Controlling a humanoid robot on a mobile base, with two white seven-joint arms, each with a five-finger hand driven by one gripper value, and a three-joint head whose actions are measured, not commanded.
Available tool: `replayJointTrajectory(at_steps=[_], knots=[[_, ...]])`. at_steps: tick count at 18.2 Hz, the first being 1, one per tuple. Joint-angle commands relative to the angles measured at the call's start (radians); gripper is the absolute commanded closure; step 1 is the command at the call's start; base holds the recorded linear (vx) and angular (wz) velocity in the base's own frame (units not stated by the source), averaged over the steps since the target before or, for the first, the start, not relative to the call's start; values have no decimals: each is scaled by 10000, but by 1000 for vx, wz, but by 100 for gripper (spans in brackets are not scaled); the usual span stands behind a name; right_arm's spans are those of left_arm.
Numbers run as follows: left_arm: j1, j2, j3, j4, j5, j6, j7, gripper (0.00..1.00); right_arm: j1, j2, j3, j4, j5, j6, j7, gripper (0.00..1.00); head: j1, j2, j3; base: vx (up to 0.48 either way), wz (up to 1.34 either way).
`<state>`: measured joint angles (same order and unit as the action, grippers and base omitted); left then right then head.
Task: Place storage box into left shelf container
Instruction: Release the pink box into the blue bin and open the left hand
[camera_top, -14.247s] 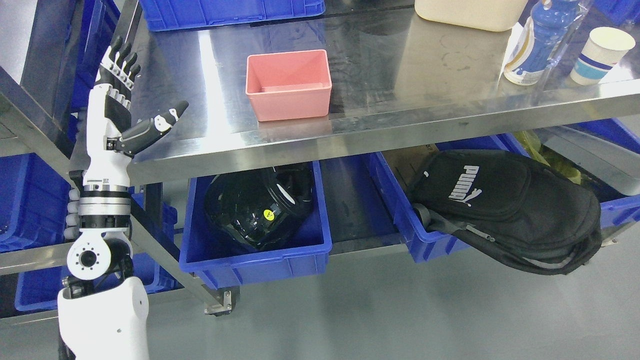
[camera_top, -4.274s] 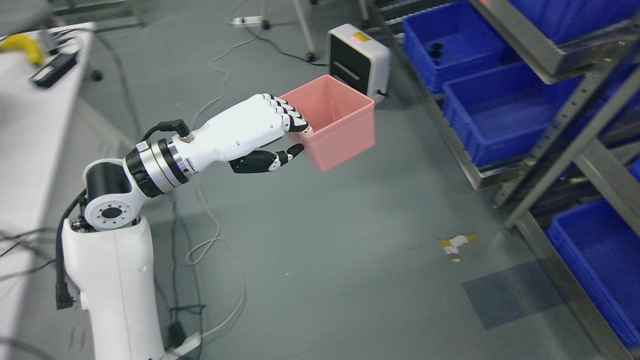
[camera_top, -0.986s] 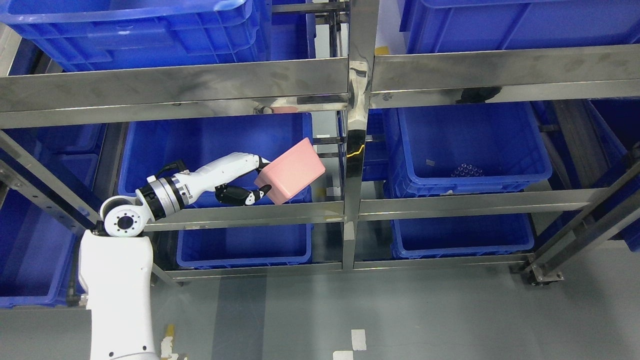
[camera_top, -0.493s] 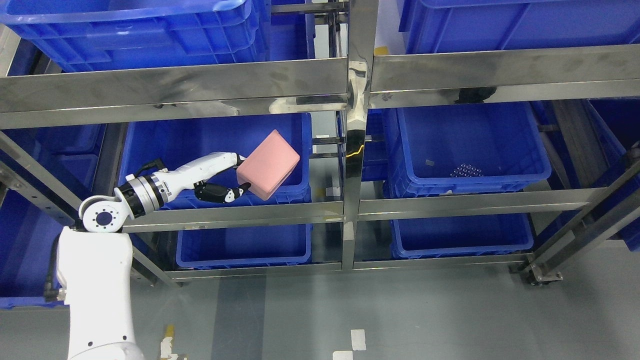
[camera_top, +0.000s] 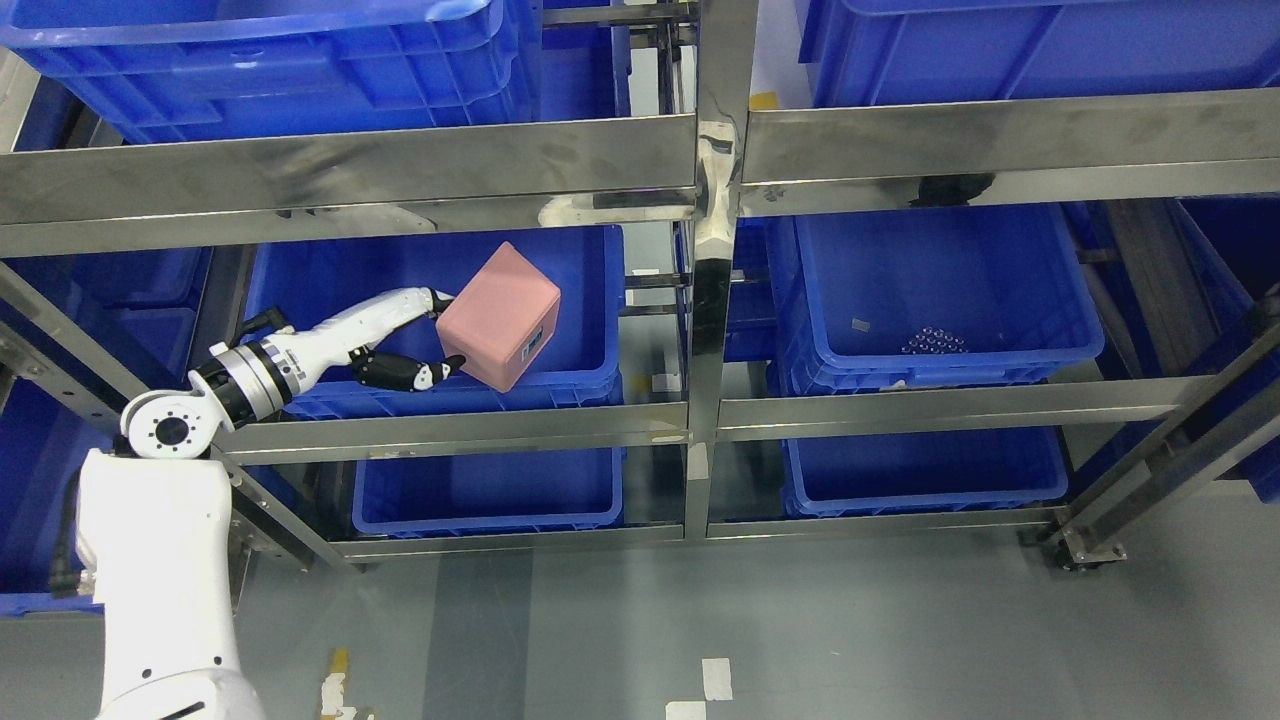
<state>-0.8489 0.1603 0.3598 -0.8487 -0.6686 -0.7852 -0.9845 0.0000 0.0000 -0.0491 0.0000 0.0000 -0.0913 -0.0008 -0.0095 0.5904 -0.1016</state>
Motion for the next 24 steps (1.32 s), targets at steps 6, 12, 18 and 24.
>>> replayJointTrajectory(at_steps=[6, 12, 18, 24], knots=[[67, 269, -69, 557, 43, 60, 795, 21, 77, -175, 0, -175, -31, -7, 8, 0, 0, 0, 0, 0, 0], [98, -1185, -115, -299, 364, -2, 719, 8, 77, -175, 0, -175, -31, -7, 8, 0, 0, -2, 0, 0, 0], [1232, -1429, -2382, -578, 3792, 90, 1114, 4, 77, -175, 0, -175, -31, -7, 8, 0, 0, -1, 0, 0, 0], [3452, -1429, -3121, -2446, 5274, 60, 5952, 0, 77, -175, 0, -175, -31, -7, 8, 0, 0, -2, 0, 0, 0]])
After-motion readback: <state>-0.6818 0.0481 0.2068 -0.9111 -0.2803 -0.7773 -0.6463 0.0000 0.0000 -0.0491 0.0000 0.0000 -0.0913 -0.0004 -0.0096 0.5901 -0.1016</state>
